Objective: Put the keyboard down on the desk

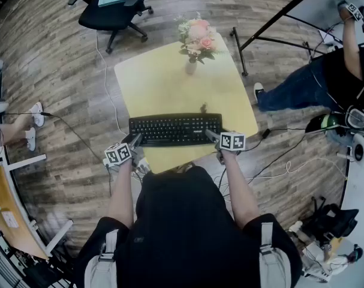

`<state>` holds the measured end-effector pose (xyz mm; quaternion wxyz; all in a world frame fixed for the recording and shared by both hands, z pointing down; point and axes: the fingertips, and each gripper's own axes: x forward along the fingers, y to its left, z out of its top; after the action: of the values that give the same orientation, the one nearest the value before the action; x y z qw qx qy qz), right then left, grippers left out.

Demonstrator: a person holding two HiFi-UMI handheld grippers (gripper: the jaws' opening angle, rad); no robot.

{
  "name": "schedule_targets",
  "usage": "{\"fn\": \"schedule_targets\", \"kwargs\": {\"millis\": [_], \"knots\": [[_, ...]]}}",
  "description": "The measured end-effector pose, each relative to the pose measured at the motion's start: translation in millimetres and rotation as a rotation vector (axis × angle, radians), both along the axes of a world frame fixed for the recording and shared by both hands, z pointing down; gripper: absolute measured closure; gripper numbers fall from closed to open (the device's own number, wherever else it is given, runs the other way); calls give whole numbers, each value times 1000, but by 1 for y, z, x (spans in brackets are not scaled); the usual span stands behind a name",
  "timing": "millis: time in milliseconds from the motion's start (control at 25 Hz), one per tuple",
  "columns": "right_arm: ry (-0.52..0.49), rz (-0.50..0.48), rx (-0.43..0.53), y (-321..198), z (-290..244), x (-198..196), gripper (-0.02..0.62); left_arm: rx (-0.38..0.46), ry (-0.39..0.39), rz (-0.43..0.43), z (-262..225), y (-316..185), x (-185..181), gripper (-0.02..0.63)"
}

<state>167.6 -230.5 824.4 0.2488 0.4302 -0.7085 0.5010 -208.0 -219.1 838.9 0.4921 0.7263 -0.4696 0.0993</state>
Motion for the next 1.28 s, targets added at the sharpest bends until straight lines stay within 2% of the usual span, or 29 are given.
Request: {"fn": "schedule_targets", "kwargs": {"millis": [240, 520, 680, 880, 1280], "knots": [[61, -16, 25, -1, -2, 2, 252, 18, -12, 4, -3, 0, 1, 364], [122, -30, 97, -4, -7, 4, 239, 58, -83, 23, -6, -2, 0, 351], [119, -32, 109, -4, -9, 5, 238, 61, -91, 17, -7, -1, -1, 351], [58, 30, 137, -9, -17, 14, 238, 67, -100, 14, -9, -1, 0, 351], [77, -4, 154, -6, -23, 19, 239, 88, -98, -16, -17, 3, -2, 353]]}}
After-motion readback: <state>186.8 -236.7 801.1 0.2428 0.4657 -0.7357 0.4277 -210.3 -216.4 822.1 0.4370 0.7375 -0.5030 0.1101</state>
